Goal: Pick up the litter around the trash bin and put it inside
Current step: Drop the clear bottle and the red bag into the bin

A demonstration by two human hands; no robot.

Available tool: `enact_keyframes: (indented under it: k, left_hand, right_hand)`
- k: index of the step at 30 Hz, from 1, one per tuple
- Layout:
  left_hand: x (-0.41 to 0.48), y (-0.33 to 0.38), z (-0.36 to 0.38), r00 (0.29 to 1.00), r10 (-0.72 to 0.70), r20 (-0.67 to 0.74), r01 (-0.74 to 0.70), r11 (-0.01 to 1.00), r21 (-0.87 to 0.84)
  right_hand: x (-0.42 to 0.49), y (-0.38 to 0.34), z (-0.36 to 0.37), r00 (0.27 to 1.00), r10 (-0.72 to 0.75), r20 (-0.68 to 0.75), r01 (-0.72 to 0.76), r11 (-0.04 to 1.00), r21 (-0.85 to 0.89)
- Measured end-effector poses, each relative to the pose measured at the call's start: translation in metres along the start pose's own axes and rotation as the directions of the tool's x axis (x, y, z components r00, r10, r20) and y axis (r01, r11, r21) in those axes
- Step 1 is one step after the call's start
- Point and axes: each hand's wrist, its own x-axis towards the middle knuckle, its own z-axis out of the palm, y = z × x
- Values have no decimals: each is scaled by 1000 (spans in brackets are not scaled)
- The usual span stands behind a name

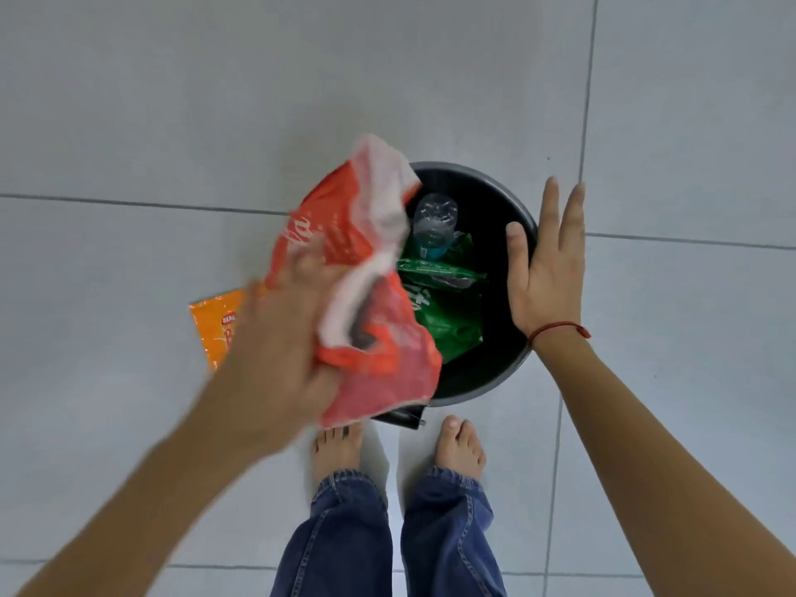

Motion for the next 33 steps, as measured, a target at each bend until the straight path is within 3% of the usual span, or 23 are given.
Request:
enact_keyframes:
  k: [1, 2, 4, 5, 6, 9, 15, 21, 23, 25, 26, 27, 28, 29, 30, 31, 33]
  left_hand:
    - [-11, 2, -24, 993, 69, -98, -71, 997, -21]
    - [-20, 4, -53, 943, 176, -281, -194, 980, -39]
    - [-31, 16, -110, 717, 338, -609, -418, 908, 12]
    - [-30, 26, -126, 650, 370, -664, -459, 887, 45]
    - [-22, 38, -135, 646, 377, -664, -468, 883, 47]
    - [14, 72, -125, 773, 363, -521, -454, 889, -54]
    - [72, 90, -107, 874, 433, -221, -422, 901, 98]
    - [36, 85, -123, 885, 435, -167, -426, 900, 90]
    - [6, 62, -131, 785, 534, -312, -565, 825, -10]
    - [-25, 27, -134, 545, 567, -618, -762, 642, -84]
    - [-31, 12, -124, 484, 487, -727, -790, 600, -123]
    - [-30, 1, -103, 518, 407, -752, -738, 657, -154]
    - [-30, -7, -77, 686, 338, -644, -580, 788, -204]
    - [-22, -8, -41, 886, 247, -393, -349, 912, -214]
    - [-6, -6, -5, 982, 118, -151, -139, 980, -140]
    - [8, -5, 18, 999, 17, -41, -22, 992, -125]
    - [29, -3, 39, 998, -51, -24, 47, 990, -136]
  right_hand:
    - [0, 0, 0, 1000, 3, -1, -3, 1000, 2]
    - [0, 0, 0, 1000, 7, 0, -7, 1000, 6]
    - [1, 0, 0, 1000, 14, -4, -14, 1000, 25]
    - [1, 1, 1, 1000, 18, -8, -18, 999, 35]
    - [1, 1, 1, 1000, 20, -14, -19, 999, 44]
    - [1, 2, 3, 999, 16, -36, -15, 999, 50]
    - [2, 3, 5, 998, -16, -65, 14, 1000, -26]
    - [1, 5, 5, 997, -41, -65, 34, 994, -100]
    - [1, 5, 5, 997, -51, -62, 43, 990, -132]
    - [2, 5, 5, 996, -64, -57, 53, 983, -173]
    - [2, 4, 5, 996, -69, -53, 57, 978, -201]
    - [2, 4, 5, 996, -75, -49, 62, 971, -231]
    - [2, 4, 5, 996, -82, -46, 67, 963, -261]
    - [1, 4, 5, 995, -90, -45, 73, 955, -287]
    - [1, 4, 5, 994, -98, -48, 79, 948, -310]
    - [1, 4, 6, 993, -103, -51, 81, 941, -328]
    - [1, 4, 6, 993, -105, -58, 78, 931, -357]
